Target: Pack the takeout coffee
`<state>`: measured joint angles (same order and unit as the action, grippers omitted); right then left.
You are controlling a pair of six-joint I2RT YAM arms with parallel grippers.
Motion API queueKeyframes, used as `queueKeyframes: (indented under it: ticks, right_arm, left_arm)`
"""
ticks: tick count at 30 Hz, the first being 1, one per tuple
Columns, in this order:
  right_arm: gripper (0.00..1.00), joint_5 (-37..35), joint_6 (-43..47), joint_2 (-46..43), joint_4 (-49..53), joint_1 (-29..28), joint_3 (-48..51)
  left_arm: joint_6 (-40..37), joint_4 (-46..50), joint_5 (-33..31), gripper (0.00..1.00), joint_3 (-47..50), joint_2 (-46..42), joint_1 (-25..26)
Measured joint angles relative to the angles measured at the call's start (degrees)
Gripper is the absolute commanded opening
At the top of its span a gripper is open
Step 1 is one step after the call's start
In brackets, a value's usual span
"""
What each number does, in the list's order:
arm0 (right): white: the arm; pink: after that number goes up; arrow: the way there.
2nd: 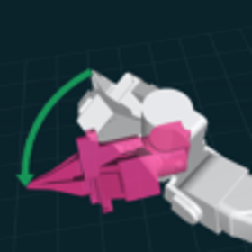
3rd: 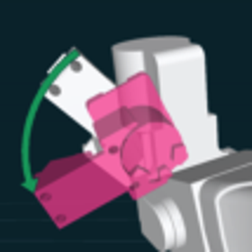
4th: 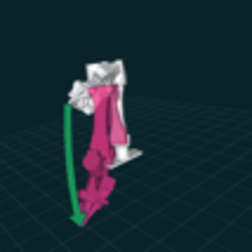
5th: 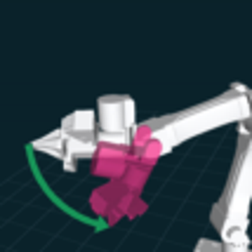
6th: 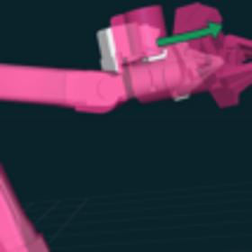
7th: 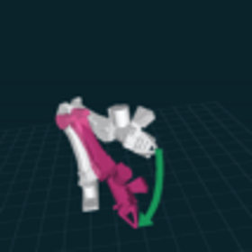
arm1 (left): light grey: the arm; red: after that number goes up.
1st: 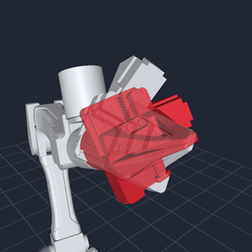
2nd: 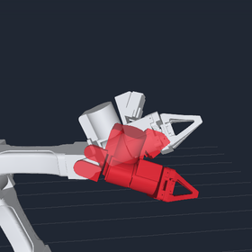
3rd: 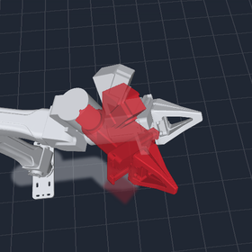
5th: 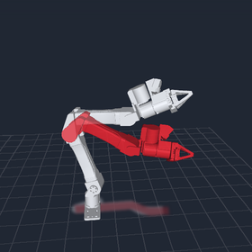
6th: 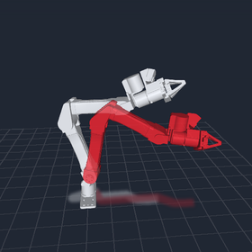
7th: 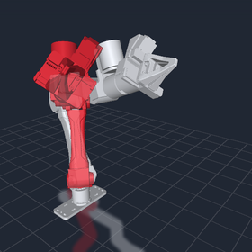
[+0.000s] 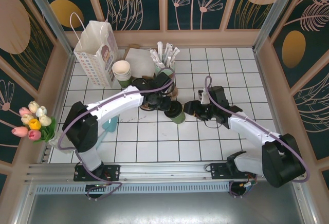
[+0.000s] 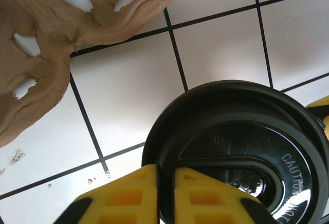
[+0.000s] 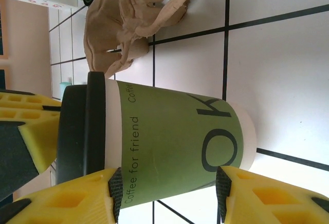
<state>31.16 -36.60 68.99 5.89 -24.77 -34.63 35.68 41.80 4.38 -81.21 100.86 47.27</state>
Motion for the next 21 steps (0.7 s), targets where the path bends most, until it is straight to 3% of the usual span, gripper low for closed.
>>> queueKeyframes:
  ticks: [9,21]
  right_arm:
    - [0.51,-3.0,0.0,-5.5,0.0,0.0,0.0]
    - [0.46,2.2,-1.7,-3.7,-6.8,-0.1,3.3]
  left_arm:
    - [-0.3,3.1,-0.9,0.05,-3.7,0.7,0.7]
    - [-0.7,5.6,-3.1,0.05,-5.8,2.4,0.8]
